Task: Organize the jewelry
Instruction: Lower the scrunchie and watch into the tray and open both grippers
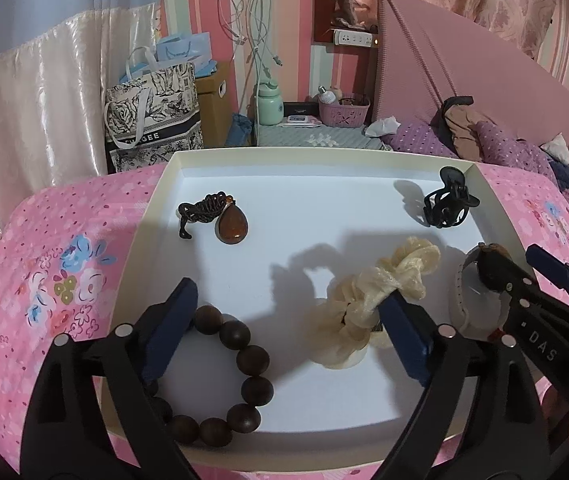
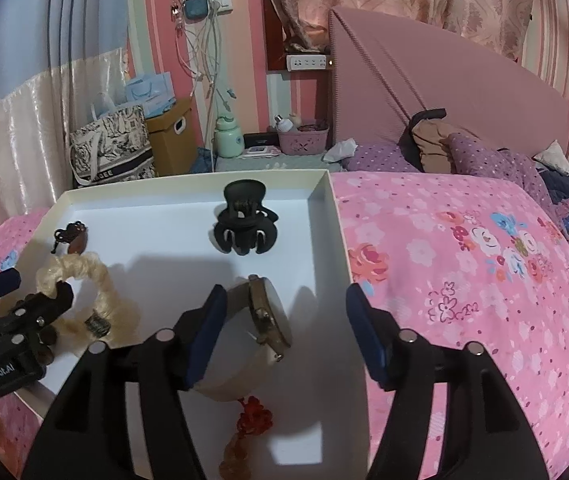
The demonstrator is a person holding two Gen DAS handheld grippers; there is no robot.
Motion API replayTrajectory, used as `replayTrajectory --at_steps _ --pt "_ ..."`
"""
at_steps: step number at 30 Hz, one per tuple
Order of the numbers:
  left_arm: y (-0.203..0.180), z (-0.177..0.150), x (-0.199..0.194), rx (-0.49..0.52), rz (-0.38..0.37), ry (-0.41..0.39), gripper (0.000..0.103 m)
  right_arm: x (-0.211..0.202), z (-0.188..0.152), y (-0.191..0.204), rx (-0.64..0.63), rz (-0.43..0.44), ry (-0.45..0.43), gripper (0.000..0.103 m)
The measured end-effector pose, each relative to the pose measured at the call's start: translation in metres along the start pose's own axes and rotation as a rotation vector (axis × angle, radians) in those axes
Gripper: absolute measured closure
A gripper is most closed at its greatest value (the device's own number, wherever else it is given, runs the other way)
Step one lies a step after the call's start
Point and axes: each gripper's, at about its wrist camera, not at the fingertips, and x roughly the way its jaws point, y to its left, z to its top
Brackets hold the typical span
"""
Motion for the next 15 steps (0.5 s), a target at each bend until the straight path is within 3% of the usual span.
replayTrajectory --at_steps 5,15 --pt "-0.004 0.001 -0.002 0.013 0.014 -0.004 0.007 -0.007 0.0 0.0 -0.007 -0.021 -0.027 0.026" --pt "0.001 0.002 0.003 -0.026 -0.056 0.064 0.003 -0.013 0.003 -0.007 0.024 -0.013 -0.044 0.024"
